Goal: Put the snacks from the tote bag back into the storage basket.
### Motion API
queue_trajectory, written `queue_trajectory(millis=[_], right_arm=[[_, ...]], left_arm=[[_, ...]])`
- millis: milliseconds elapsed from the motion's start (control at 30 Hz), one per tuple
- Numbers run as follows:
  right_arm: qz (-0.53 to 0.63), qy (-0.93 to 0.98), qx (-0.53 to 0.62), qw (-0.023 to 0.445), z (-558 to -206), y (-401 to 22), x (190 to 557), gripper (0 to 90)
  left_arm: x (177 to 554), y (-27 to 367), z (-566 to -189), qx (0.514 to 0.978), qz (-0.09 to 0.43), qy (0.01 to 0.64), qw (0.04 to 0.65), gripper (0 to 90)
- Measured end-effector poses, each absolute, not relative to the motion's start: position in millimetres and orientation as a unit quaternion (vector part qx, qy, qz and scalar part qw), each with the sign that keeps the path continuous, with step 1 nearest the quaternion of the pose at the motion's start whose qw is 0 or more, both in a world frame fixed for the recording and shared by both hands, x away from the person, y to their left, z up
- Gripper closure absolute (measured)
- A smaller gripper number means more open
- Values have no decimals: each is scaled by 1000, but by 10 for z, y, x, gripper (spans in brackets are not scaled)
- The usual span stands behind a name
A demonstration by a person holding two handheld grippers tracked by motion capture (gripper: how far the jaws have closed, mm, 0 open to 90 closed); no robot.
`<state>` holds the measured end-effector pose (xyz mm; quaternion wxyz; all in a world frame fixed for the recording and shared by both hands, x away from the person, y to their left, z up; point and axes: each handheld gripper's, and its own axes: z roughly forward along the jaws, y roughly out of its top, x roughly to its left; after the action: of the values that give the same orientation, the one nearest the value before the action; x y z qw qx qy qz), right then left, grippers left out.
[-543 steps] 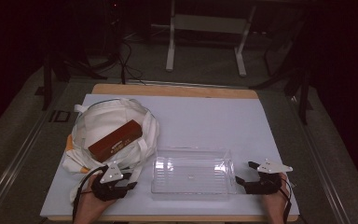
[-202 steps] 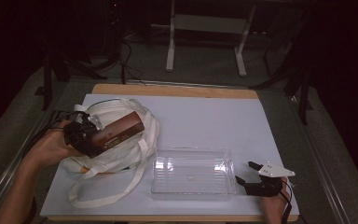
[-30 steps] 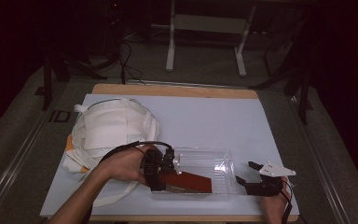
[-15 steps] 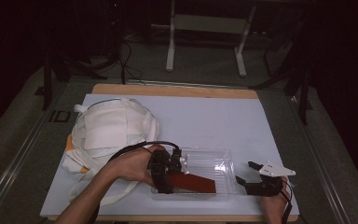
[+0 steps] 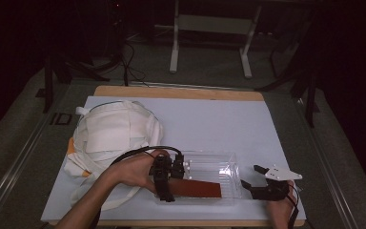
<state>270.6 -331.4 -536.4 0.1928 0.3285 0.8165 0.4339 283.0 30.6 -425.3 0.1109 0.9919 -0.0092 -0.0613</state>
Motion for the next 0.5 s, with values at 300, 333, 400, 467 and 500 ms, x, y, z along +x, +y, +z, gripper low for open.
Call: queue_trajectory(millis=[300, 333, 400, 467, 500], right_arm=[[434, 816, 330, 193, -5364, -3314, 2704, 189], [434, 816, 329, 193, -5364, -3315, 2703, 189], [434, 816, 330, 193, -5364, -3314, 2704, 189], [434, 816, 330, 193, -5364, -3314, 2704, 188], [434, 816, 330, 193, -5364, -3315, 2704, 189]], left_arm=[[2839, 378, -4228, 991, -66, -4, 114, 306], [2839, 385, -4230, 991, -67, -3, 115, 306], [2849, 395, -4223, 991, -68, -3, 115, 306], [2855, 406, -4216, 991, -68, 0, 117, 309], [2854, 412, -4208, 991, -68, 1, 119, 310]])
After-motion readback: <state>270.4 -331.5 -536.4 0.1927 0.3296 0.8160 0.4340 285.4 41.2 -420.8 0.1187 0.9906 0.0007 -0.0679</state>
